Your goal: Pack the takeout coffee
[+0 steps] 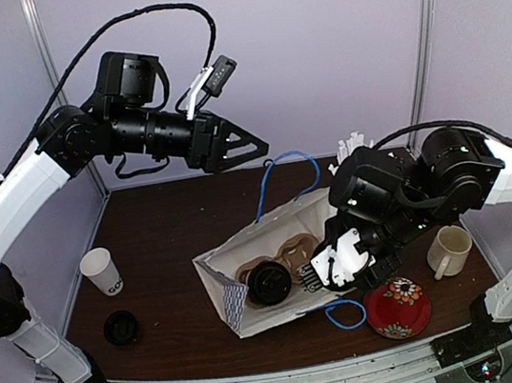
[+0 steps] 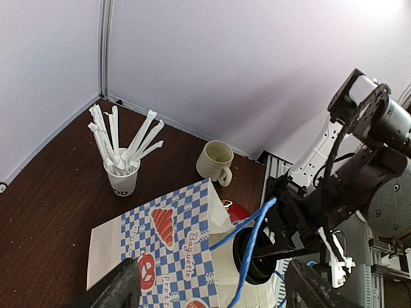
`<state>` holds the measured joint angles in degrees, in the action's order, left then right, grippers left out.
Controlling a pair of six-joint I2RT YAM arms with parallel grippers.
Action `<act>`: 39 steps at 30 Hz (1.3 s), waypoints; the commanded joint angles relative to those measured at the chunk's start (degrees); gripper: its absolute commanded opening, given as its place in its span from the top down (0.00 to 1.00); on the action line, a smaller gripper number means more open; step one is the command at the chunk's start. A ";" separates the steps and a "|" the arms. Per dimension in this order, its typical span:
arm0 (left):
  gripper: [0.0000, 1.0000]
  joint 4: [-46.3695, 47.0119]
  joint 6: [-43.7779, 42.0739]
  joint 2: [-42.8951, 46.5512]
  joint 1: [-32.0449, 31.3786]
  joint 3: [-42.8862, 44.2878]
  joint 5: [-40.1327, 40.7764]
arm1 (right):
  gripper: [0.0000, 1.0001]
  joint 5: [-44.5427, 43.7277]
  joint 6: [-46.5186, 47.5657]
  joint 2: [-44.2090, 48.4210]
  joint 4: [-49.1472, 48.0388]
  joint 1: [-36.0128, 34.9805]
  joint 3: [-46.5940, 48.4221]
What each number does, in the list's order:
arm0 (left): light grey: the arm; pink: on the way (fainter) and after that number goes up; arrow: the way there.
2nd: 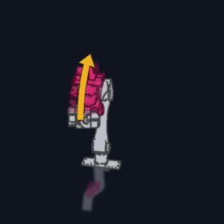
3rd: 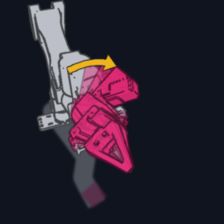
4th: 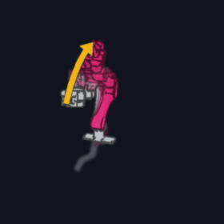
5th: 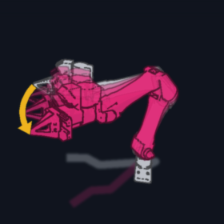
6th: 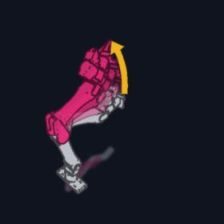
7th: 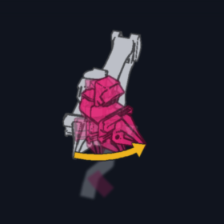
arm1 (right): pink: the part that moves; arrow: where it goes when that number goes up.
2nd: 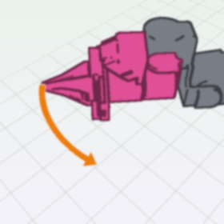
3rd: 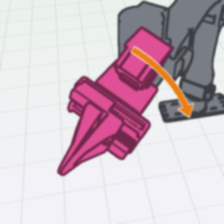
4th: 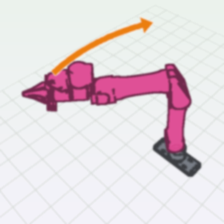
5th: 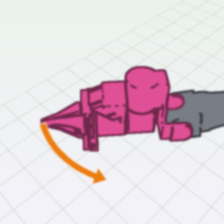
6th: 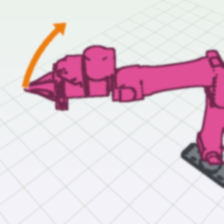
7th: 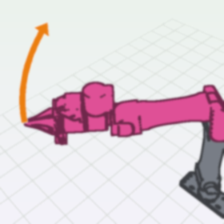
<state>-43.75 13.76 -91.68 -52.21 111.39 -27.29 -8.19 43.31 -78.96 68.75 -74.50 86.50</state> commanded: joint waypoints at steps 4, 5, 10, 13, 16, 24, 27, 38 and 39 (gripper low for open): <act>0.18 3.86 -2.38 3.77 0.42 -3.10 4.01 | 0.34 -2.19 1.44 1.22 0.19 -3.61 -2.18; 0.18 3.21 -2.65 3.39 0.45 -3.19 6.17 | 0.34 -2.71 1.63 1.18 -0.17 -3.70 -2.20; 0.17 0.19 -3.04 1.57 2.38 -5.24 17.84 | 0.35 -7.01 2.21 1.17 -2.47 -3.72 -2.93; 0.17 0.30 -2.42 0.79 5.20 -8.15 20.65 | 0.35 -9.87 2.39 1.10 -4.77 -3.75 -4.48; 0.17 1.94 -1.39 0.25 7.50 -11.10 18.23 | 0.36 -13.07 2.86 0.63 -7.49 -3.73 -6.24; 0.18 3.62 -0.43 -0.83 12.55 -14.49 13.19 | 0.37 -17.26 4.67 -0.73 -15.62 -3.64 -10.75; 0.18 4.45 0.20 -1.04 13.44 -15.47 11.29 | 0.37 -16.27 4.67 -1.19 -17.11 -3.36 -12.06; 0.18 5.03 -0.04 -1.05 13.71 -17.03 9.54 | 0.38 -13.02 5.38 -3.04 -22.86 1.68 -15.54; 0.18 5.07 -0.01 -0.98 13.71 -17.20 9.39 | 0.37 -12.74 5.32 -3.16 -22.95 1.98 -15.57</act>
<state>-41.74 13.43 -92.62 -38.76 95.00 -16.14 -21.98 48.34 -81.89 49.08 -74.02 71.57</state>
